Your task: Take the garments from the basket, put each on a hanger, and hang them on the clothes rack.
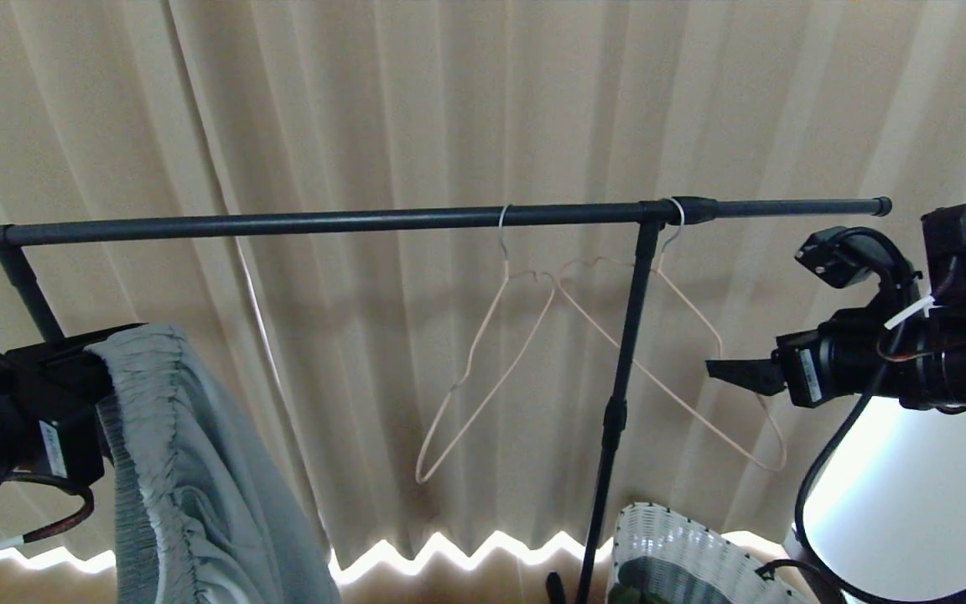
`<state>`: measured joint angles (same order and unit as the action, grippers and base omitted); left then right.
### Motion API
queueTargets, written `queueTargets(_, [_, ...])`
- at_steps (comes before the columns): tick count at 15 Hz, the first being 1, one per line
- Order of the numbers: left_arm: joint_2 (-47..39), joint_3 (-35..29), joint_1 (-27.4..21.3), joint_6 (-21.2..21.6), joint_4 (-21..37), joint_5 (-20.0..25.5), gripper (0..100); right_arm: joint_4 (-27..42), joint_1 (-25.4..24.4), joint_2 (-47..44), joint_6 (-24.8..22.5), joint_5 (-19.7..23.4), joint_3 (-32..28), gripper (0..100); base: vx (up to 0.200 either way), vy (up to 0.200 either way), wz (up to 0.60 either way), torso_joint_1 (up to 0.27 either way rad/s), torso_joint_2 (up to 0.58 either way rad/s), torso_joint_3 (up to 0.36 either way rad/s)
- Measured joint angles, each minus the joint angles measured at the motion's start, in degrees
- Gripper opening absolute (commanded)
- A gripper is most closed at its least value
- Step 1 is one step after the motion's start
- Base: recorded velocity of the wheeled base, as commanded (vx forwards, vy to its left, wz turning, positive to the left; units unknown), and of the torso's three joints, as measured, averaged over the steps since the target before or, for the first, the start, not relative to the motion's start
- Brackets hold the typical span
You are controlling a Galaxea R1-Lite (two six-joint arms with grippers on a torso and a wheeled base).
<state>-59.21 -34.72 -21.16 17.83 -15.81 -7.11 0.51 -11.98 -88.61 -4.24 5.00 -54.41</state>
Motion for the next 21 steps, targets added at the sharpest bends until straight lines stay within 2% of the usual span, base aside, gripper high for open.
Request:
queueTargets(3, [0.3, 0.3, 0.0, 0.0, 0.0, -0.1, 0, -0.1, -1.8, -4.1, 1.1, -0.5, -2.8, 100, 0.0, 0.0, 0.0, 0.0, 0.0, 0.0])
queueTargets(6, [0.7, 0.6, 0.0, 0.0, 0.0, -0.1, 0, -0.5, -3.4, -7.6, 1.2, -6.5, -4.5, 100, 0.0, 0.0, 0.0, 0.0, 0.0, 0.0])
queueTargets(7, [0.8, 0.7, 0.0, 0.0, 0.0, -0.1, 0, -0.6, -3.8, -8.4, 1.2, -7.2, -4.9, 100, 0.0, 0.0, 0.0, 0.0, 0.0, 0.0])
queueTargets(15, [1.5, 1.6, 0.1, -0.1, 0.0, -0.1, 0, -0.8, -4.2, -10.7, 1.2, -7.3, -6.2, 100, 0.0, 0.0, 0.0, 0.0, 0.0, 0.0])
queueTargets(16, [1.5, 1.6, 0.1, -0.1, 0.0, -0.1, 0, -0.8, -4.2, -10.7, 1.3, -7.3, -6.2, 0, 0.0, 0.0, 0.0, 0.0, 0.0, 0.0])
queueTargets(21, [1.8, 2.0, 0.1, -0.1, 0.0, -0.1, 0, -0.8, -4.2, -10.6, 1.4, -7.4, -6.4, 0, 0.0, 0.0, 0.0, 0.0, 0.0, 0.0])
